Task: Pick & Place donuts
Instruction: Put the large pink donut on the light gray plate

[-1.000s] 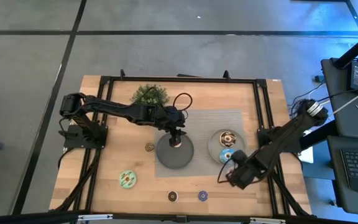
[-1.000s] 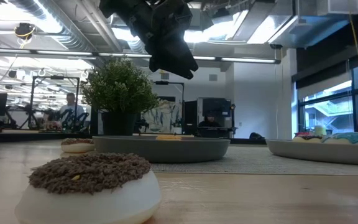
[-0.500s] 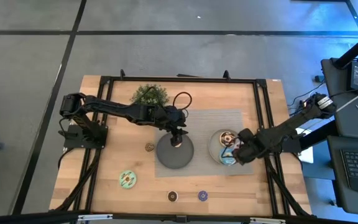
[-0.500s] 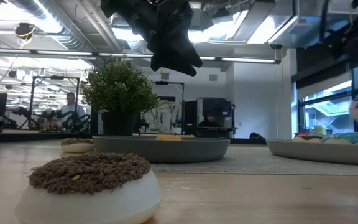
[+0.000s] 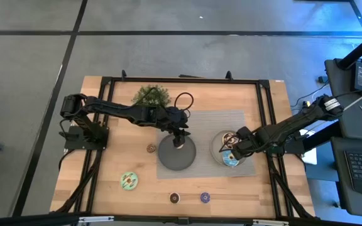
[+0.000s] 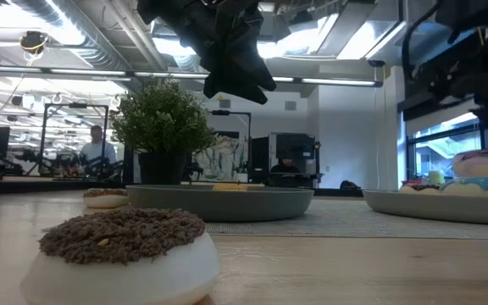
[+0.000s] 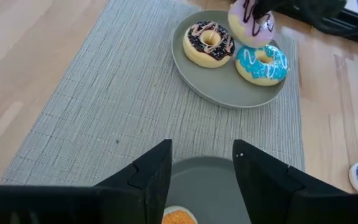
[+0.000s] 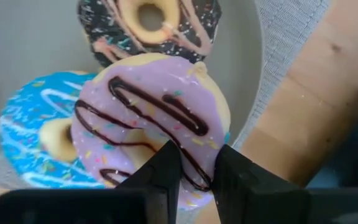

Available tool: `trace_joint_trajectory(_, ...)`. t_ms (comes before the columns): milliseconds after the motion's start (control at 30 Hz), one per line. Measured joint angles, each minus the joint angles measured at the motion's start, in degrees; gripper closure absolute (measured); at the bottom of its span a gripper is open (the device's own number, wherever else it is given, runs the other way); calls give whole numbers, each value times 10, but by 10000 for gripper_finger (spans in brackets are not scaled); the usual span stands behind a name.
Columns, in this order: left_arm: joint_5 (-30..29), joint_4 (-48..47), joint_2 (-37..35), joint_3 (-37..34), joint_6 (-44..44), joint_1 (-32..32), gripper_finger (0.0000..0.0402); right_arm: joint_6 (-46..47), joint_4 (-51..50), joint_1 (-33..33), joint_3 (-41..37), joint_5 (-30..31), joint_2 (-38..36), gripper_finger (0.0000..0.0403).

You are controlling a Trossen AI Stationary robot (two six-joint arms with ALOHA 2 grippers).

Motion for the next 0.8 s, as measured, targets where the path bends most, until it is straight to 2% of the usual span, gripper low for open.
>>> trace_joint_trajectory(300,0,0,0,0,0,0,235,-3,47,-9,-40,-28,0,318)
trace_joint_trajectory(600,0,2,0,0,0,0,239,-3,33,-9,-37,-26,0,221)
trace_joint_trajectory(800,0,4,0,0,0,0,236,-1,13,-9,-37,-18,0,188)
